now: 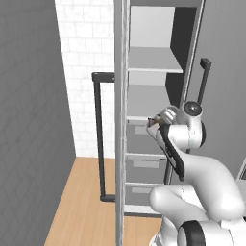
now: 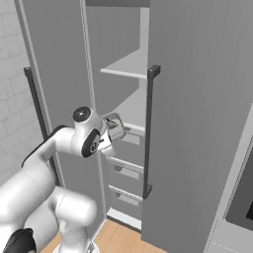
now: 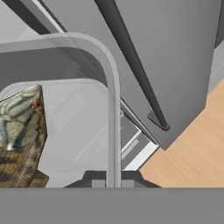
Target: Take the meat container that has the fish and place it on the second highest rack of the freezer. Then take the vegetable container that has the lemon and garlic and place it on the highest rack of the freezer.
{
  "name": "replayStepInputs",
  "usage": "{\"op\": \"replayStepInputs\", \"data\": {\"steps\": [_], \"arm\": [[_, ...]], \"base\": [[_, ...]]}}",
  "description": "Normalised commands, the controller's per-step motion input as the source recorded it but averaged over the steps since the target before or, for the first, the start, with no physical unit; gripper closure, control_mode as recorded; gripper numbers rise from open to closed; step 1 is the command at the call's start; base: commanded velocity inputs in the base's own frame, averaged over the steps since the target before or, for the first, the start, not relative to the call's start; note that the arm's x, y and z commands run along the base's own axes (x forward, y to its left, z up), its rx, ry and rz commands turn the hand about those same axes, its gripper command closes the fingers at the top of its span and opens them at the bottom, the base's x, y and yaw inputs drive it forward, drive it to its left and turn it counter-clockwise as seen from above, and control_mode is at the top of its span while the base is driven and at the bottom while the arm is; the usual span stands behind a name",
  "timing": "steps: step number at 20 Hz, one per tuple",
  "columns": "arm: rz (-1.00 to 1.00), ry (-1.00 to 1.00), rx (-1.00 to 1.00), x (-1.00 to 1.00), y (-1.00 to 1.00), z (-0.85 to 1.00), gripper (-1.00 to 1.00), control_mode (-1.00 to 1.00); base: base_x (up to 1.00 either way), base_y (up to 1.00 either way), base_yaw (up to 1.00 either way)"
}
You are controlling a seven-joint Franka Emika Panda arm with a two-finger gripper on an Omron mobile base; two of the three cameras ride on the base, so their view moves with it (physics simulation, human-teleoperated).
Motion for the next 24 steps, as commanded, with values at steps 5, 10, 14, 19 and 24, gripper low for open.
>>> {"op": "replayStepInputs", "data": {"steps": [5,10,14,19,24], "arm": [[-0.06,-0.05,0.14,0.00,0.00,0.00,1.00,-1.00],[-0.09,-0.04,0.11,0.01,0.00,0.00,1.00,-1.00],[-0.12,0.00,0.05,0.18,0.04,0.00,1.00,-1.00],[-0.10,0.00,0.04,0.28,0.00,0.00,1.00,-1.00],[-0.05,0.00,0.07,0.39,0.00,0.00,1.00,-1.00]], "base": [[0.00,0.00,0.00],[0.00,0.00,0.00],[0.00,0.00,0.00],[0.00,0.00,0.00],[0.00,0.00,0.00]]}}
